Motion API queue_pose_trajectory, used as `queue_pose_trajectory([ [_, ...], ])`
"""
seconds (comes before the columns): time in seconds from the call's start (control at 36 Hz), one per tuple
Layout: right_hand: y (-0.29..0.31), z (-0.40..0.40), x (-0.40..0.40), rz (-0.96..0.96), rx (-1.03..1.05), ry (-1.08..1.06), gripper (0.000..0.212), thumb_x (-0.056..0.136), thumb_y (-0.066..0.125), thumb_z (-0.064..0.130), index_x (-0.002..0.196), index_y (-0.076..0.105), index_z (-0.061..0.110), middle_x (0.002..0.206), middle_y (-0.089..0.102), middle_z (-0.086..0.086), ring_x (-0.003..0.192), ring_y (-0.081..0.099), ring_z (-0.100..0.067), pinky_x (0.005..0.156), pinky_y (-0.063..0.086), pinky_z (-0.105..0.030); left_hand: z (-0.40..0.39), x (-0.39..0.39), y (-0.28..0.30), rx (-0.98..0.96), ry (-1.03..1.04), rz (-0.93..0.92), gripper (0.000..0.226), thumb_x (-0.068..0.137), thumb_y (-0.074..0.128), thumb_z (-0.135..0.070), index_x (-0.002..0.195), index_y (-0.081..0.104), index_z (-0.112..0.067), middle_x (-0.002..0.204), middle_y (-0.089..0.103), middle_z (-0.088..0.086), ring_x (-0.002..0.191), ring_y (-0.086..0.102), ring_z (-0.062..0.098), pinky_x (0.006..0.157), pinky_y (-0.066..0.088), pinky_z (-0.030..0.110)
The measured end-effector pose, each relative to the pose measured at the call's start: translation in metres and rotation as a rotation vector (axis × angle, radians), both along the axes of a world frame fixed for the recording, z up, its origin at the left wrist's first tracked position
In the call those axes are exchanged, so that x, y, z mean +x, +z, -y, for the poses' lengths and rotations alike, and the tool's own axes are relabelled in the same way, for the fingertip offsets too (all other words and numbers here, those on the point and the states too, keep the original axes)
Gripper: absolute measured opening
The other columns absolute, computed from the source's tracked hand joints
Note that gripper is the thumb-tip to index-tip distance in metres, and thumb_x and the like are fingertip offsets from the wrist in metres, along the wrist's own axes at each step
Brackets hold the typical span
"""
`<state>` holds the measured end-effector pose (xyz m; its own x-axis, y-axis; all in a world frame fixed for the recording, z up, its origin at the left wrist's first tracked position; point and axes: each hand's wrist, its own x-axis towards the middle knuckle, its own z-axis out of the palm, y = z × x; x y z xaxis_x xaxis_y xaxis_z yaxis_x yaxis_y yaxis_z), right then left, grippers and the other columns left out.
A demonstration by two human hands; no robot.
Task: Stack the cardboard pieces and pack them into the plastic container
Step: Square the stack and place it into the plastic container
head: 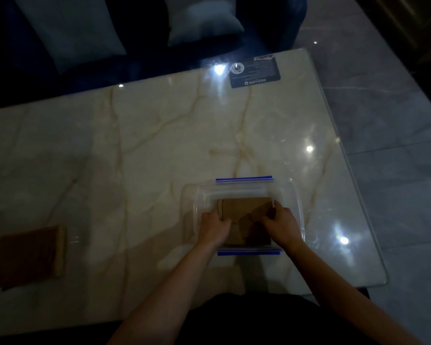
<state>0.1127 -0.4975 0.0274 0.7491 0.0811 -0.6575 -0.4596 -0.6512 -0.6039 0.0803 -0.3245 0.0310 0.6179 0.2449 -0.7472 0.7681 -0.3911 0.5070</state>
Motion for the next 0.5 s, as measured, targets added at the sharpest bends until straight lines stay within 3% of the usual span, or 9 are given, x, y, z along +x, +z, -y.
queue_pose_trajectory([
  [0.08, 0.006, 0.001, -0.005, 0.101, -0.100, 0.096, 0.053, 0.093, 0.059, 0.026, 0.140, 0.039, 0.010, 0.138, 0.048, -0.018, 0.117, 0.055, -0.032, 0.100, 0.049, -0.043, 0.000, 0.000, 0.000, 0.062, -0.039, 0.028, 0.044, 0.087, 0.055, -0.021, 0.128, 0.049, -0.009, 0.123, 0.052, 0.022, 0.107, 0.056, 0.035, 0.095, 0.049, 0.049],
  [0.19, 0.018, 0.011, -0.026, 0.415, -0.241, 0.297, 0.062, 0.094, 0.055, 0.034, 0.149, 0.031, 0.019, 0.152, 0.037, -0.005, 0.138, 0.036, -0.026, 0.104, 0.046, -0.044, 0.001, 0.002, -0.001, 0.221, -0.183, 0.223, 0.058, 0.087, 0.057, -0.026, 0.141, 0.037, -0.017, 0.141, 0.036, 0.013, 0.125, 0.044, 0.028, 0.104, 0.042, 0.039],
  [0.31, 0.014, 0.030, -0.044, 0.631, -0.380, 0.539, 0.077, 0.090, 0.055, 0.057, 0.149, 0.036, 0.012, 0.153, 0.039, -0.012, 0.147, 0.022, -0.035, 0.119, 0.023, -0.053, 0.000, 0.017, -0.006, 0.309, -0.509, 0.353, 0.057, 0.088, 0.054, -0.037, 0.141, 0.037, -0.022, 0.145, 0.034, 0.003, 0.130, 0.038, 0.023, 0.106, 0.039, 0.039],
  [0.42, 0.004, 0.041, -0.052, 0.589, -0.431, 0.627, 0.103, 0.078, 0.039, 0.084, 0.153, 0.026, 0.015, 0.161, 0.022, -0.013, 0.150, 0.006, -0.038, 0.117, 0.010, -0.063, -0.003, 0.035, -0.018, 0.340, -0.779, 0.318, 0.067, 0.085, 0.055, -0.047, 0.144, 0.030, -0.026, 0.149, 0.030, 0.004, 0.134, 0.033, 0.027, 0.108, 0.034, 0.043],
  [0.5, -0.005, 0.043, -0.052, 0.501, -0.456, 0.654, 0.114, 0.072, 0.034, 0.091, 0.155, 0.017, 0.015, 0.164, 0.008, -0.012, 0.151, -0.004, -0.034, 0.117, 0.008, -0.065, -0.004, 0.044, -0.027, 0.347, -0.902, 0.286, 0.075, 0.083, 0.053, -0.053, 0.147, 0.023, -0.025, 0.153, 0.025, 0.005, 0.138, 0.028, 0.027, 0.110, 0.030, 0.045],
])
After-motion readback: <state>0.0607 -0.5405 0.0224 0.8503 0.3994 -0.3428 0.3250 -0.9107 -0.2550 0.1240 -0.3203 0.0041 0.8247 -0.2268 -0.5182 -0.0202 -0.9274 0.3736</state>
